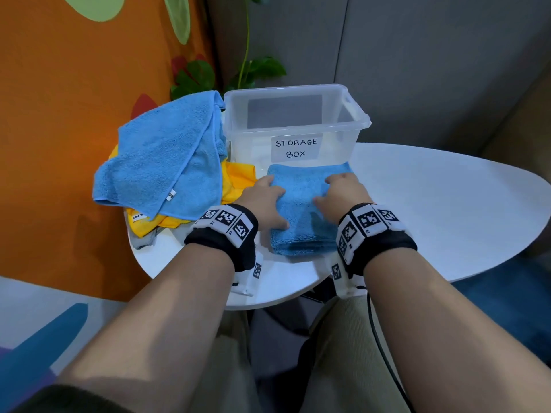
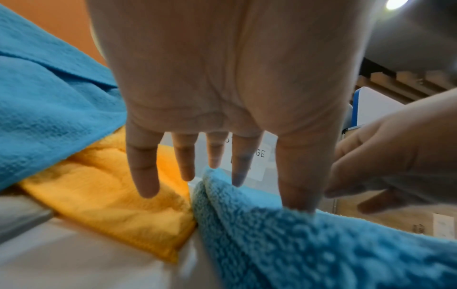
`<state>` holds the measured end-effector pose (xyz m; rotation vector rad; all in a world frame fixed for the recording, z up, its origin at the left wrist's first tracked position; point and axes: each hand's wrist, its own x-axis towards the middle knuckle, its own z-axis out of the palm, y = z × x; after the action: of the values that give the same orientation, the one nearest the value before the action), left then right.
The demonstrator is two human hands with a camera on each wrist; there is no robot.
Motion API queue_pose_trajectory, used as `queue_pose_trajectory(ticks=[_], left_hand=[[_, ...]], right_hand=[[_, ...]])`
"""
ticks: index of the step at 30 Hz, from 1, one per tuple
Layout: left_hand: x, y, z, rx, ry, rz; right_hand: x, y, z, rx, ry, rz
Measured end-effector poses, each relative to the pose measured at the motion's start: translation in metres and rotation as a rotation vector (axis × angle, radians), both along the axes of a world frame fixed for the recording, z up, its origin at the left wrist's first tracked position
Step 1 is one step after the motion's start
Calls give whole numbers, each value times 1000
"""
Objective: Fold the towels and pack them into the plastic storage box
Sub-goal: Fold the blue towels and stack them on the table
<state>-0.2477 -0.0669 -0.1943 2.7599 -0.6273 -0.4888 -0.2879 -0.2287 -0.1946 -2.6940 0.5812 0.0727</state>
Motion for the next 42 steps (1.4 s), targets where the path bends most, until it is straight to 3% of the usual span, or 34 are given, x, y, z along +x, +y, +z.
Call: queue_pose_trajectory(ticks=[5, 15, 24, 35, 39, 42], left_hand=[[-3, -2, 0, 148, 52, -104], [0, 3, -1, 241, 131, -160], [2, 6, -5, 265, 165, -178], [-5, 9, 2, 191, 111, -128], [-5, 19, 17, 77, 30, -65], [1, 33, 22, -77, -95, 76]], right_hand=[[-4, 13, -29, -79, 191, 134], [-15, 9, -38, -130, 309, 171], [-19, 6, -44, -147, 300, 186], [-18, 10, -38, -169, 300, 175], [-14, 14, -25, -153, 268, 127], [-7, 23, -16, -144, 184, 96]])
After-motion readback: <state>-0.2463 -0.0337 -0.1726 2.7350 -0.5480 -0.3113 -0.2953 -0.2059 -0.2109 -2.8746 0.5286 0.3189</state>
